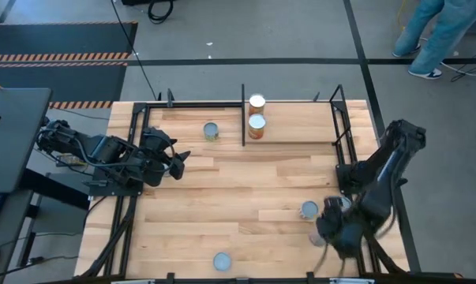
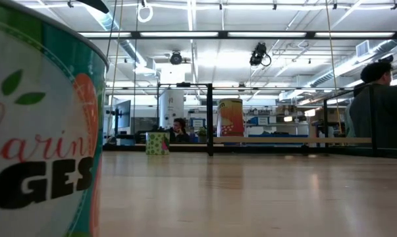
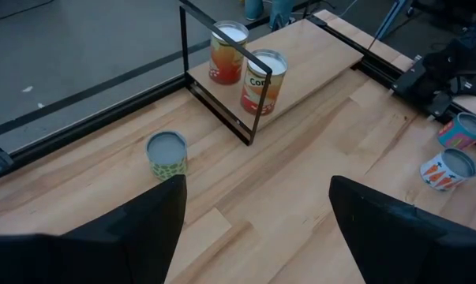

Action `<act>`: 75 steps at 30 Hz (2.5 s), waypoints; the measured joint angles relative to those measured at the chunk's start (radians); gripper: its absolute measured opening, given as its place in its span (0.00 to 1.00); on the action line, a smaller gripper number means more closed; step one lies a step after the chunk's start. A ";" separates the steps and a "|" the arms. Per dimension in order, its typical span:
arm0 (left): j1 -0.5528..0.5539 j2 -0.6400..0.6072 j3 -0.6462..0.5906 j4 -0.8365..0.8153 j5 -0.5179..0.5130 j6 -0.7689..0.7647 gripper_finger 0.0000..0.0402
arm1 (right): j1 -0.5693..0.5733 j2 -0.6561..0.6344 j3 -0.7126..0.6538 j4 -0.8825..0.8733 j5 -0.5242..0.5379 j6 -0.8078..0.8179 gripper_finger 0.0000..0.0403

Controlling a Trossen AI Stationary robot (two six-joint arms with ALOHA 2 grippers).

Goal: Pick and place cans onto a shelf
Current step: Put the bottom big blue can on the shelf, then put the big blue can on the shelf aligned with the other big blue can

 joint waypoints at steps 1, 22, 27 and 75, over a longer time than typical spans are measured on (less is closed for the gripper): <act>0.000 0.000 0.000 0.000 0.000 0.000 0.79 | -0.038 -0.017 0.023 -0.042 0.029 -0.012 0.78; 0.000 0.000 0.000 0.000 0.000 0.000 0.79 | -1.297 -0.124 0.065 -0.223 0.153 -0.289 0.78; 0.000 0.000 0.000 0.000 0.000 0.000 0.79 | -1.523 -0.118 0.064 -0.153 0.114 -0.328 0.78; 0.000 0.000 0.000 0.000 0.000 0.000 0.79 | -1.861 0.173 0.136 0.097 -0.029 -0.532 0.88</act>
